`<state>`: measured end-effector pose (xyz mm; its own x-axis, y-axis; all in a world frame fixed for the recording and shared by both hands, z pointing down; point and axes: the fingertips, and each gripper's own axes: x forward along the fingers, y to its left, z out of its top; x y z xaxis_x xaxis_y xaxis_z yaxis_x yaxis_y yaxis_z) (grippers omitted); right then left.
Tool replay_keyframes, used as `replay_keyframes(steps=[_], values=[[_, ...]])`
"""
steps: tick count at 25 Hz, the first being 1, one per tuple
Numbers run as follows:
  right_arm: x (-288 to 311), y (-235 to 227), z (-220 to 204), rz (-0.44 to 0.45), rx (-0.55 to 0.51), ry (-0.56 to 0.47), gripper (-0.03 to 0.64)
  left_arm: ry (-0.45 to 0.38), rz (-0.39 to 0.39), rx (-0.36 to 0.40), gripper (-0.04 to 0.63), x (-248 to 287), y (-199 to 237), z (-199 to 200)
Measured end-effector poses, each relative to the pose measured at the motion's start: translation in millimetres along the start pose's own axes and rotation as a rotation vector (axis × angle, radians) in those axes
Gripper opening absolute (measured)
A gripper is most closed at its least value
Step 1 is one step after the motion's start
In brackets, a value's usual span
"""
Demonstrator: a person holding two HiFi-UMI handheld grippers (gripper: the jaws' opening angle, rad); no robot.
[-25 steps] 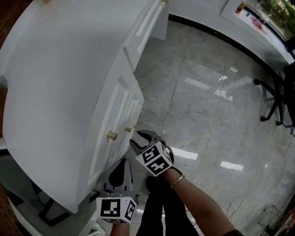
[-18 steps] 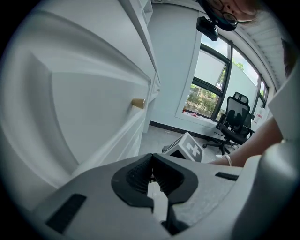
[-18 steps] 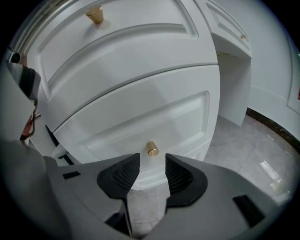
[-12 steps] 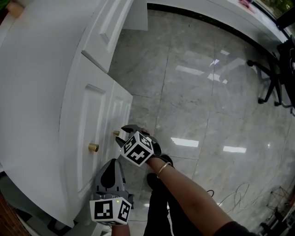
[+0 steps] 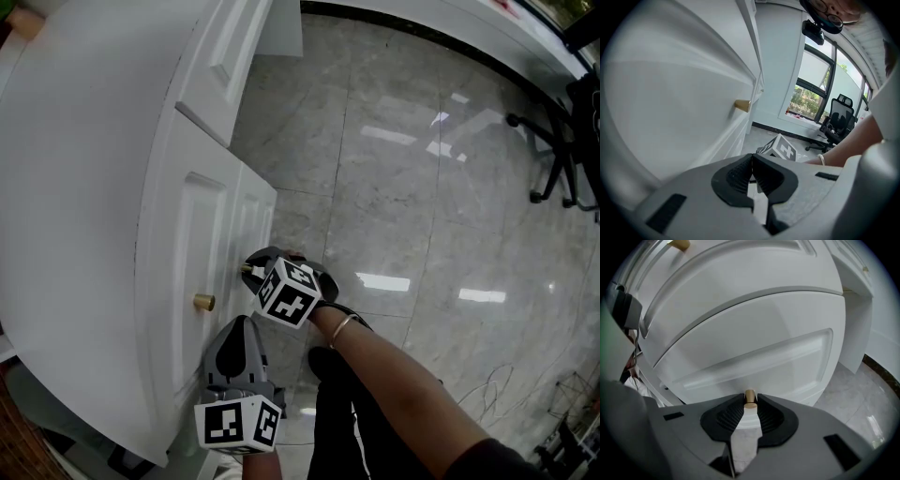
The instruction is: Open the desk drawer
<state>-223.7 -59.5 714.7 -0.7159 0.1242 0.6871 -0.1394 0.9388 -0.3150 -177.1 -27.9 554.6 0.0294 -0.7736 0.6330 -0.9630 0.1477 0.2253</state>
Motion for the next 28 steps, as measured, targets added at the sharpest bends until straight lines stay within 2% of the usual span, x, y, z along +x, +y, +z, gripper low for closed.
replay_keyframes(steps=[6,17,28], values=[[-6.6,-1.1,-5.6,-0.009,-0.018,0.009,0.083,0.005,-0.006,0.003,0.009,-6.0,-6.6,0.8],[-33.4,-5.5,-31.6,-0.076,0.048,0.012,0.083,0.016,-0.036,0.021,0.009,-19.4,-21.7,-8.5],[-68.4,-9.8,-67.9,-0.115,0.051,0.048,0.08,0.025,-0.064,0.028,0.009,-25.3,-38.6,-14.9]])
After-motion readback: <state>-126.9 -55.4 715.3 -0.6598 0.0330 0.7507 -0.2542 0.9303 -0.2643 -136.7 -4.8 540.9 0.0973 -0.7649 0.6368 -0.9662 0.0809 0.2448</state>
